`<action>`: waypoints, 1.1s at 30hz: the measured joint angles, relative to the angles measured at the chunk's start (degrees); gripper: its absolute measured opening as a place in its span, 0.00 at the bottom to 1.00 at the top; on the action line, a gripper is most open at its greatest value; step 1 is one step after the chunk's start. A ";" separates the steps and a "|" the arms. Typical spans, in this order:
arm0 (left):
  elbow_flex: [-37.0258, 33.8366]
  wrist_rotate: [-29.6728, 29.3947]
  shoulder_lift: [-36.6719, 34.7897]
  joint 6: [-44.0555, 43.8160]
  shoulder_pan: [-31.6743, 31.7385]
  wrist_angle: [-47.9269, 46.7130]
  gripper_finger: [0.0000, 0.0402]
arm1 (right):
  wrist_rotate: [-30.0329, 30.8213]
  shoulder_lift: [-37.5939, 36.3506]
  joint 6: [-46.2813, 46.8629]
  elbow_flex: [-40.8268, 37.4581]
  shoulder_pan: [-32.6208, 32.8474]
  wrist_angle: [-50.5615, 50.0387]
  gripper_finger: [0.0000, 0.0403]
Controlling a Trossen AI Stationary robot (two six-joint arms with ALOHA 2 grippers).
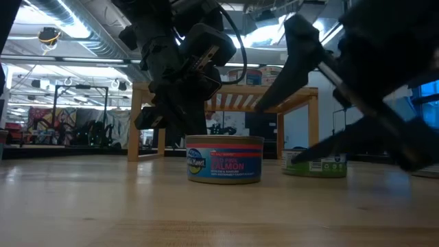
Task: Stack canned seafood by type on shelf
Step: Stack the blue tuna can on top of the blue tuna can on the shelf
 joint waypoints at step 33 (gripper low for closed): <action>-2.21 0.15 -0.07 -2.42 0.06 3.13 0.00 | -1.89 3.33 -4.90 0.00 0.00 6.13 0.79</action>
